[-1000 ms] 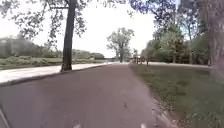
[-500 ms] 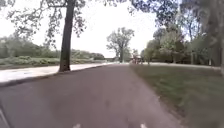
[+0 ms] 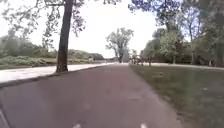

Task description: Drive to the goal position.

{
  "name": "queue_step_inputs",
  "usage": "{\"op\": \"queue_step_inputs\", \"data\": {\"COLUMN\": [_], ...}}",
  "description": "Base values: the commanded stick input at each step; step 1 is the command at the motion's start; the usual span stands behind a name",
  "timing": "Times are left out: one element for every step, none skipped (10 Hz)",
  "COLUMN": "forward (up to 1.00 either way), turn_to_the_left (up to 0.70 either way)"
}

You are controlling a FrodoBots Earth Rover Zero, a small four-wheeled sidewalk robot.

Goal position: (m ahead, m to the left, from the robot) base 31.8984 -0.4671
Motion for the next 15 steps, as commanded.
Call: {"op": "queue_step_inputs", "data": {"forward": [1.0,1.0,1.0,1.0,1.0,1.0,1.0,1.0,1.0,1.0,1.0,1.0,1.0,1.0,1.0], "turn_to_the_left": [0.0,0.0,0.0,0.0,0.0,0.0,0.0,0.0,0.0,0.0,0.0,0.0,0.0,0.0,0.0]}}
